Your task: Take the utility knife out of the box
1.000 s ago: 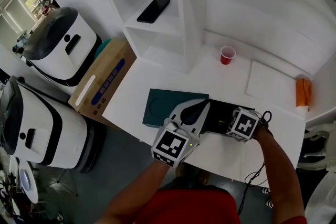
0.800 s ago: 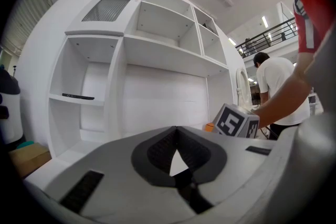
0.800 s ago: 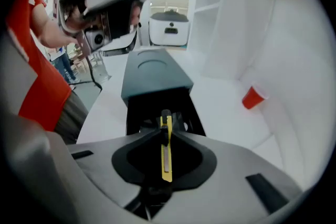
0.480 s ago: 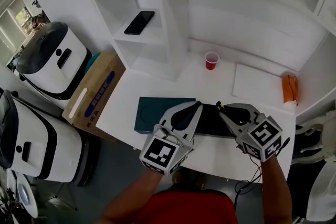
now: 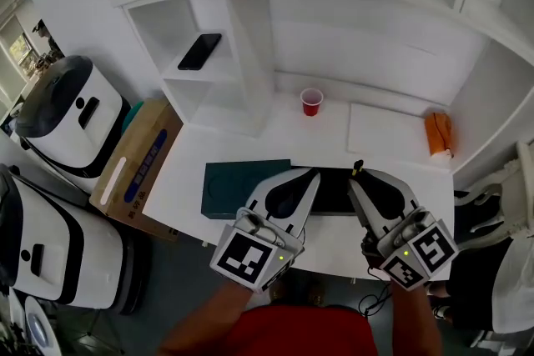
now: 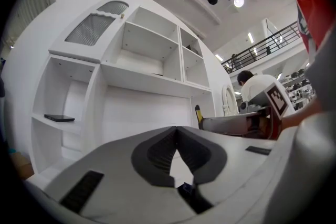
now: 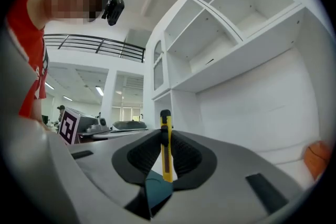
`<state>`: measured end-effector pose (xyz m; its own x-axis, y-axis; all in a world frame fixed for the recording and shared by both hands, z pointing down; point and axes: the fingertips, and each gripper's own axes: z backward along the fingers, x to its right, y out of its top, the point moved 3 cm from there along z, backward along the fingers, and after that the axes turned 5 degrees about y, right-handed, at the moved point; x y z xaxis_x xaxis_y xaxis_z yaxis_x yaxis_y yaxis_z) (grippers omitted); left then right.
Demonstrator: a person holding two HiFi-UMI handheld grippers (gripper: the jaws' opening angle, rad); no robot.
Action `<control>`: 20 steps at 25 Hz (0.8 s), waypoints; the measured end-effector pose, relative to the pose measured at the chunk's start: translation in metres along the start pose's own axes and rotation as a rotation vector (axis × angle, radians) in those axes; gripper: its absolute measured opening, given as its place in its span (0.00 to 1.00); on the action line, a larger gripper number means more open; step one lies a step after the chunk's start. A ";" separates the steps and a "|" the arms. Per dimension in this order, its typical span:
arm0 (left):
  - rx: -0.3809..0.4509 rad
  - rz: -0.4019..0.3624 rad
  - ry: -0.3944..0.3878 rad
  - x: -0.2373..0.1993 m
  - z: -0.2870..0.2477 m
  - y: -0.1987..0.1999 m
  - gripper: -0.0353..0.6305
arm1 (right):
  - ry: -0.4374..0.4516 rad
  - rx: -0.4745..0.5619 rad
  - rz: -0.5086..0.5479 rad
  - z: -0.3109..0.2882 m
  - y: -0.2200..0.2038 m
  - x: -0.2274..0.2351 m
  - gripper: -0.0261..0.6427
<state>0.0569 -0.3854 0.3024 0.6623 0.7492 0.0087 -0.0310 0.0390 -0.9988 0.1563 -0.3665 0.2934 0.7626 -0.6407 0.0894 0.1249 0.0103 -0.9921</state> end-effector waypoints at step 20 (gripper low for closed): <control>0.008 -0.021 -0.042 0.013 0.006 0.003 0.08 | -0.023 0.013 0.013 0.007 0.008 -0.008 0.15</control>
<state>0.0608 -0.3713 0.3000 0.6308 0.7753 0.0315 -0.0237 0.0599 -0.9979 0.1554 -0.3562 0.2853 0.7785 -0.6227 0.0782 0.1225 0.0286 -0.9921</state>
